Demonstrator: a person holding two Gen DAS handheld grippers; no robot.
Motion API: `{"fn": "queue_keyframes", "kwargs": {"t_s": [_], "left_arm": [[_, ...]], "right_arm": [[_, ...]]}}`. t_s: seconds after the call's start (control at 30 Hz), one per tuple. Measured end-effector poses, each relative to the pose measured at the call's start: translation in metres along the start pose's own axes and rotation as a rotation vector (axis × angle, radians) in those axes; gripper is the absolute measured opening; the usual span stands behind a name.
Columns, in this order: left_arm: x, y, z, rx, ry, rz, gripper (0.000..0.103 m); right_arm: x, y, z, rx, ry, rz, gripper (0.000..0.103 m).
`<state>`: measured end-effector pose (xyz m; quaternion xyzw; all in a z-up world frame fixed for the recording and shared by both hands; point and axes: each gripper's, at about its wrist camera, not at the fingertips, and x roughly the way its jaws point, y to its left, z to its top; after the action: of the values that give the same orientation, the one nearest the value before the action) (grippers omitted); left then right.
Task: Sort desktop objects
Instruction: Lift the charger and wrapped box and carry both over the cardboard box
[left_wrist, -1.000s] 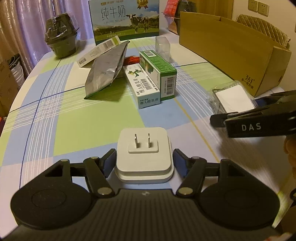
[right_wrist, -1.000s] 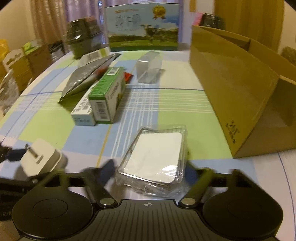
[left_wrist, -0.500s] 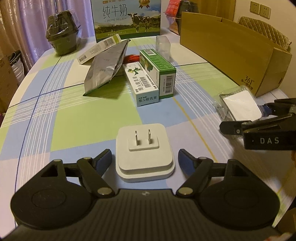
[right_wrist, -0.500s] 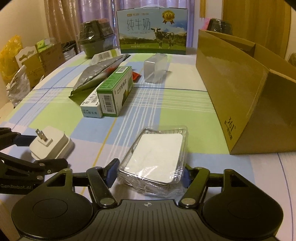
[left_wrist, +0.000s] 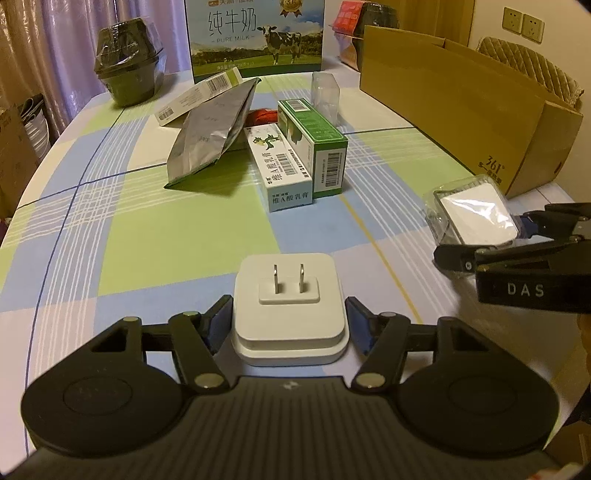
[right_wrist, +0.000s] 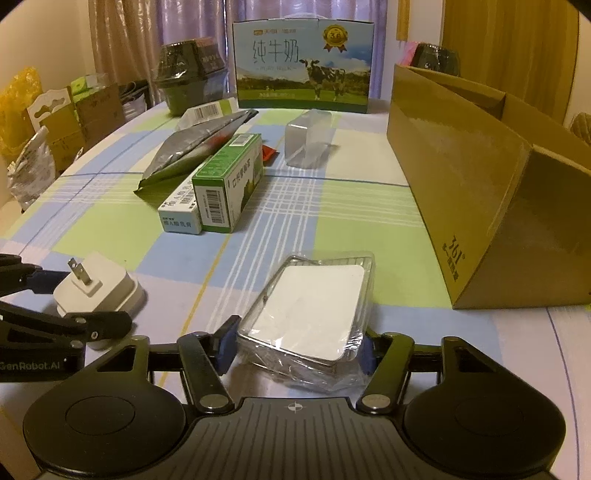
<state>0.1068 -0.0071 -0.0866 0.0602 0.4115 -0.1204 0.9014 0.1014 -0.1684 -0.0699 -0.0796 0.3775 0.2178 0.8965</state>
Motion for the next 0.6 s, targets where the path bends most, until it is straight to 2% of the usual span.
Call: {"fn": "queue_keyframes", "kwargs": {"t_s": [0.6], "left_arm": [[-0.042, -0.021, 0.009, -0.007, -0.045, -0.021, 0.06]], "right_arm": [[-0.052, -0.013, 0.009, 0.027, -0.08, -0.001, 0.056]]}}
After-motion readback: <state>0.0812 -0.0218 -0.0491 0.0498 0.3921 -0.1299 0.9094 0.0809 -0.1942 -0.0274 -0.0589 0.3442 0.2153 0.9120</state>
